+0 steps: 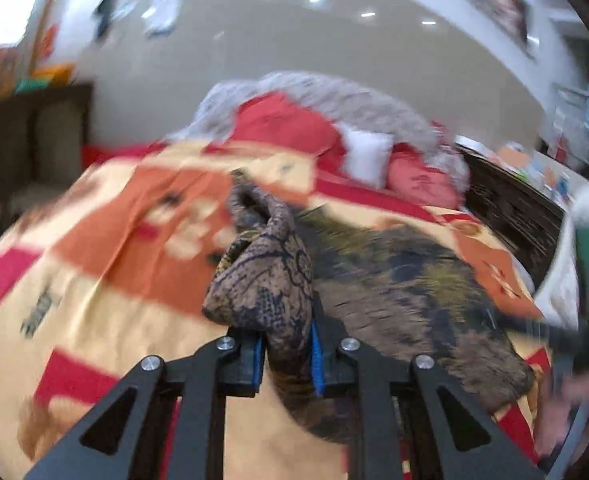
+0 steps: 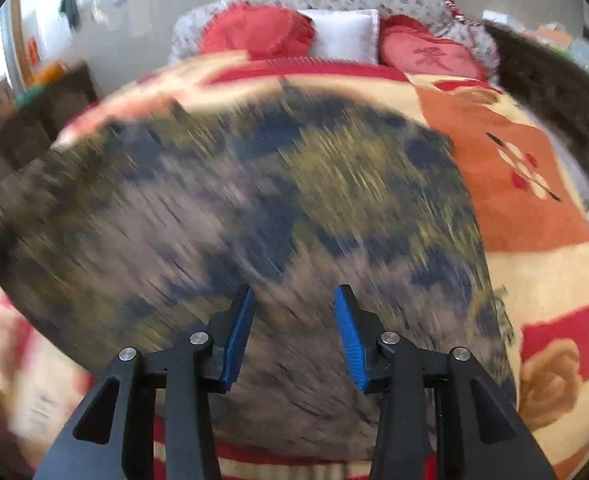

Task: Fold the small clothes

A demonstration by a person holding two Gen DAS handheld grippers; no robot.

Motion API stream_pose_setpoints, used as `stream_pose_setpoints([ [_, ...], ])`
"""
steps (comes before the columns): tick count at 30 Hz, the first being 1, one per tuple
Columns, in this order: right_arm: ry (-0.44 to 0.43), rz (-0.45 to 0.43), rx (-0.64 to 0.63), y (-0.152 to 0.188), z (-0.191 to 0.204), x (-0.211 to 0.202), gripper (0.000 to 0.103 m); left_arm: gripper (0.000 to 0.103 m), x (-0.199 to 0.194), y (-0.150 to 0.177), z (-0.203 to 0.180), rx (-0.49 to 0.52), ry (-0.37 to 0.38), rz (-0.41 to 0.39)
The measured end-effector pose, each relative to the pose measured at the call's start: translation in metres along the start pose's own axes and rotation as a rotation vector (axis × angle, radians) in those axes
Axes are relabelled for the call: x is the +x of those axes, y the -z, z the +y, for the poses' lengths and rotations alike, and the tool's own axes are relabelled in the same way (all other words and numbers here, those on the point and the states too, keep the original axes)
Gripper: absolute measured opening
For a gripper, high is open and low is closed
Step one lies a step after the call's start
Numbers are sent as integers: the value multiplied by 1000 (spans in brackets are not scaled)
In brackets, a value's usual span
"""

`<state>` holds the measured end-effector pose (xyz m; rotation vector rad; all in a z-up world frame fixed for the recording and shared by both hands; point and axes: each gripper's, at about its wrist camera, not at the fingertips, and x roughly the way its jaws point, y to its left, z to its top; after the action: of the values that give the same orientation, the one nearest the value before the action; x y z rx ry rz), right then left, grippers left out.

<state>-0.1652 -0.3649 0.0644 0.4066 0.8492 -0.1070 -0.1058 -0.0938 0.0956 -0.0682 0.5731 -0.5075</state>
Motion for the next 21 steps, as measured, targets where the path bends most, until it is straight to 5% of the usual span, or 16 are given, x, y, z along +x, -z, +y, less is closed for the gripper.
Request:
stream_pose_setpoints([
  [6,-443,111,28,-99,44,21,61,18,6,-2,-27,54,83,-8],
  [8,-477,131,-6,-120,62,34,61,18,7,-3,-28,54,104,0],
  [16,-493,281,-176,-174,152,81,61,18,4,-4,-37,106,122,-8],
  [21,-236,352,-486,-162,209,103,61,18,-1,-5,-43,128,136,-1],
])
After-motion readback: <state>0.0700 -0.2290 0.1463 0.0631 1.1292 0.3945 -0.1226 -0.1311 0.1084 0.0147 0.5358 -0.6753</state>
